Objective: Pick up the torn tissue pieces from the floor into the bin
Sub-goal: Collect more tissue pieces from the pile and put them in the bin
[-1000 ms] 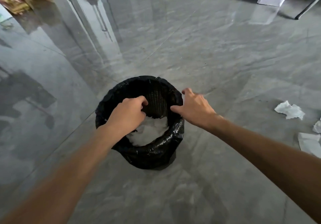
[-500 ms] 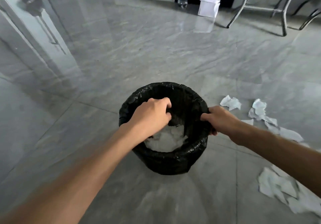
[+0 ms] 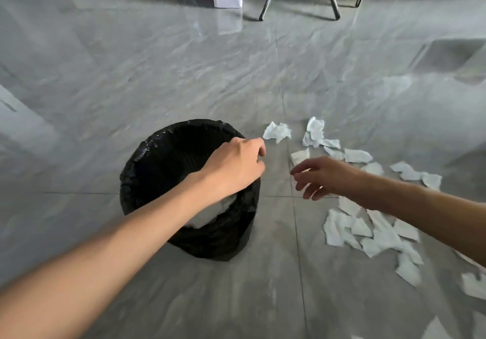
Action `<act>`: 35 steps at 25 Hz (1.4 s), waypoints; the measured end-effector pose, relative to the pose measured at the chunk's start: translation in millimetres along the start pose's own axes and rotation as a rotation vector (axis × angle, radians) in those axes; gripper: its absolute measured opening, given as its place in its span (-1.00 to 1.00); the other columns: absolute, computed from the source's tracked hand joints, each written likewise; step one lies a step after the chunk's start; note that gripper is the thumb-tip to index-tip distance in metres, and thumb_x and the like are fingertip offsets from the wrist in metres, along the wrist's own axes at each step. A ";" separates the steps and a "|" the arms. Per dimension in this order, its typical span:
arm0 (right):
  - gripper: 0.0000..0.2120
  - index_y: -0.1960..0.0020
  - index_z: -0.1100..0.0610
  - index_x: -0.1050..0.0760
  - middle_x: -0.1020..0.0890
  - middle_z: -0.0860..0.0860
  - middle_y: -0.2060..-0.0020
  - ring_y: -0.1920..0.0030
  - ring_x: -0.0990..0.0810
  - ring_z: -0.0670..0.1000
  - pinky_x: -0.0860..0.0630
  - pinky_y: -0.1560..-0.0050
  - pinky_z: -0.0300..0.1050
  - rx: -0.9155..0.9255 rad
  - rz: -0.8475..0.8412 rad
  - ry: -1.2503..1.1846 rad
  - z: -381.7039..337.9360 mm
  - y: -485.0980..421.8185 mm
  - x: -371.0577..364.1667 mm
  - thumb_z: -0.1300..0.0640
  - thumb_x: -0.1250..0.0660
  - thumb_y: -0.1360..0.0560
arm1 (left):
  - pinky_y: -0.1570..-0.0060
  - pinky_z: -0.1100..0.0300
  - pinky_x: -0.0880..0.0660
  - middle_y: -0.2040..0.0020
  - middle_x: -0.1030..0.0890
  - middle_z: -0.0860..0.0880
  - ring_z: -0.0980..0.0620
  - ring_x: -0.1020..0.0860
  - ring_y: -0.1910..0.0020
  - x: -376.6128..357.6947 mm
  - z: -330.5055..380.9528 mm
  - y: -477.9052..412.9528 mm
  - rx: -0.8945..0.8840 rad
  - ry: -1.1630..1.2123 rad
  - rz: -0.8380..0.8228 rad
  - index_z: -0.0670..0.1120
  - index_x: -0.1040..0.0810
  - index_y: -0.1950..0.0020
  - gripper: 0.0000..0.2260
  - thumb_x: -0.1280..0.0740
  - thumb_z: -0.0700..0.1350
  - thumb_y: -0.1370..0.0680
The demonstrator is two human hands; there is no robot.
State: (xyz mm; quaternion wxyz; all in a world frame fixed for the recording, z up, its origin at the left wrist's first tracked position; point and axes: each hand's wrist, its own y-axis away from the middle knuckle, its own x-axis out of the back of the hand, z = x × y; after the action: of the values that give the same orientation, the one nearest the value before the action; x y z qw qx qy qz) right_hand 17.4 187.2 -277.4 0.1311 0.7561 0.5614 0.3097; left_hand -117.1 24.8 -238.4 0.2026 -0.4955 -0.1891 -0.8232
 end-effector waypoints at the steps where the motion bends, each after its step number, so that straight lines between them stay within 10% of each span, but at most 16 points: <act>1: -0.88 -0.04 0.13 -0.55 -0.65 0.05 0.27 0.41 -0.62 -0.04 -0.54 0.37 -0.23 -0.015 -0.002 0.066 11.5 8.2 15.9 0.21 -0.31 -0.51 | 0.14 0.07 -0.50 0.10 -0.60 -0.01 -0.08 -0.56 0.09 -3.2 18.8 -5.7 -0.055 0.001 -0.017 -0.02 -0.52 -0.07 -0.82 -0.25 -0.11 -0.48; 11: -0.77 -0.02 -0.05 -0.56 -0.64 -0.13 0.15 0.31 -0.51 -0.30 -0.38 0.25 -0.46 -0.050 -0.180 0.689 177.0 107.4 105.1 0.06 -0.46 -0.38 | 0.15 0.19 -0.41 0.01 -0.63 -0.01 0.00 -0.53 0.05 -109.6 131.1 -31.9 -0.270 -0.150 -0.553 -0.03 -0.52 -0.13 -0.75 -0.33 -0.11 -0.46; 17: -0.52 -0.21 -0.04 -0.39 -0.46 -0.06 -0.14 -0.12 -0.50 0.01 -0.49 0.07 -0.09 0.011 -0.198 1.023 310.0 164.3 62.1 -0.03 -0.45 -0.34 | 0.17 0.21 -0.36 0.00 -0.64 0.03 0.03 -0.54 0.07 -220.6 143.4 7.3 -0.265 -0.063 -0.736 -0.01 -0.52 -0.12 -0.76 -0.36 -0.05 -0.47; 22: -0.87 0.06 0.06 -0.50 -0.59 0.00 0.06 0.02 -0.58 0.06 -0.47 0.17 -0.06 0.074 -0.009 0.800 340.0 169.6 49.7 0.07 -0.37 -0.42 | 0.06 0.11 -0.43 -0.06 -0.58 0.02 -0.03 -0.54 -0.05 -271.0 165.4 36.9 -0.536 -0.215 -0.877 0.03 -0.46 -0.17 -0.62 -0.40 0.14 -0.43; 27: -0.70 -0.07 0.06 -0.51 -0.62 0.01 0.22 0.19 -0.58 0.08 -0.44 0.20 -0.09 -0.136 0.550 0.398 365.0 193.1 70.3 0.14 -0.47 -0.36 | 0.16 0.08 -0.43 -0.12 -0.51 -0.03 -0.10 -0.53 -0.05 -297.6 177.0 56.2 -0.930 -0.441 -0.955 0.03 -0.42 -0.22 -0.44 -0.45 0.23 -0.33; 35: -0.94 0.18 0.15 -0.58 -0.62 0.12 0.24 0.15 -0.59 0.17 -0.30 0.23 -0.12 -0.298 0.598 0.395 393.4 199.9 82.2 0.18 -0.43 -0.37 | 0.15 -0.03 -0.51 0.03 -0.53 -0.05 -0.10 -0.57 0.02 -313.6 164.2 64.8 -1.063 -0.429 -0.840 -0.03 -0.52 0.05 -0.92 -0.25 -0.09 -0.56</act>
State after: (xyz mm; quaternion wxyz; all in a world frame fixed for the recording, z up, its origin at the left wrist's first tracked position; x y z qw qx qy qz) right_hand 427.7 255.5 -446.2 0.0326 0.7850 0.2795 0.5519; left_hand 172.0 99.8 -439.2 -0.4429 -0.5635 0.0275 -0.6968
